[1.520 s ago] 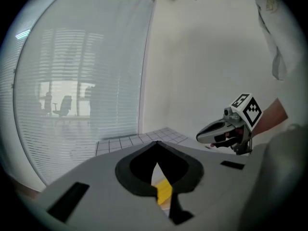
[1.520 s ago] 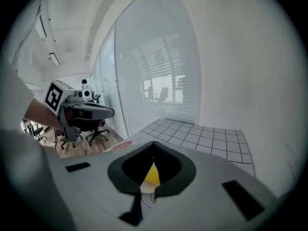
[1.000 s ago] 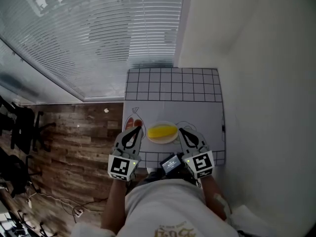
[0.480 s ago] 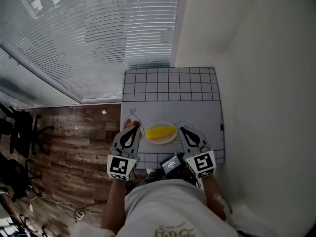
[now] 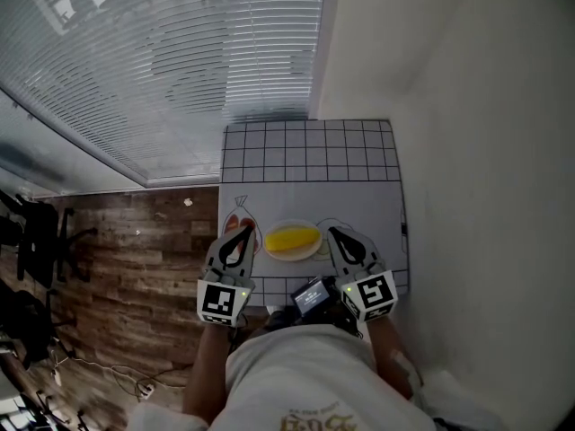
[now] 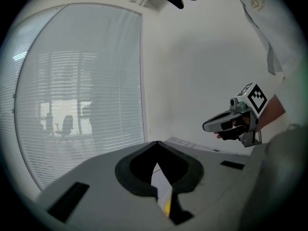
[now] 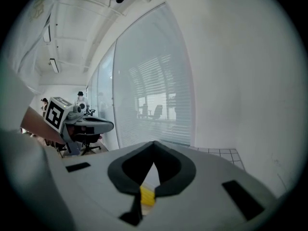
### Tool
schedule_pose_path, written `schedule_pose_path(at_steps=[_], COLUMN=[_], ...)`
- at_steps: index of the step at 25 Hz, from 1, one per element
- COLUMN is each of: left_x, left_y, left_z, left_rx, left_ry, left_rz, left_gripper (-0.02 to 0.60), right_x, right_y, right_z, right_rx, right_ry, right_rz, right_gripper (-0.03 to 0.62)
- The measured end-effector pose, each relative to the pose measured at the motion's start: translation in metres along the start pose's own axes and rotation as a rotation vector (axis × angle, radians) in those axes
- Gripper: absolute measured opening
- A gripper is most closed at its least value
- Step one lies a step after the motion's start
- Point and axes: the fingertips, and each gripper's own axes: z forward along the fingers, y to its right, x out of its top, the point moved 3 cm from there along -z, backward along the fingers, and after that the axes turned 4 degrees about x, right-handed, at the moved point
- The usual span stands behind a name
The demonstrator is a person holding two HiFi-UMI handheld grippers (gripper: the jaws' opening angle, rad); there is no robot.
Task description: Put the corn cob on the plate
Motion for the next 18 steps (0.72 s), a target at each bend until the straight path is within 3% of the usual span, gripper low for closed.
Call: schedule_pose_path(at_steps=[18], left_x=[-0.003], left_y=[0.014], left_z=[0.009], left_rx=[-0.055], left_ry=[-0.04], left_rz=[-0.008], left_gripper=[0.008], right_x=[-0.007], right_y=[0.01], right_z=[0.002], right_rx=[0.01], right_ry=[-0.011], right_rz=[0.0], right_gripper=[0.006])
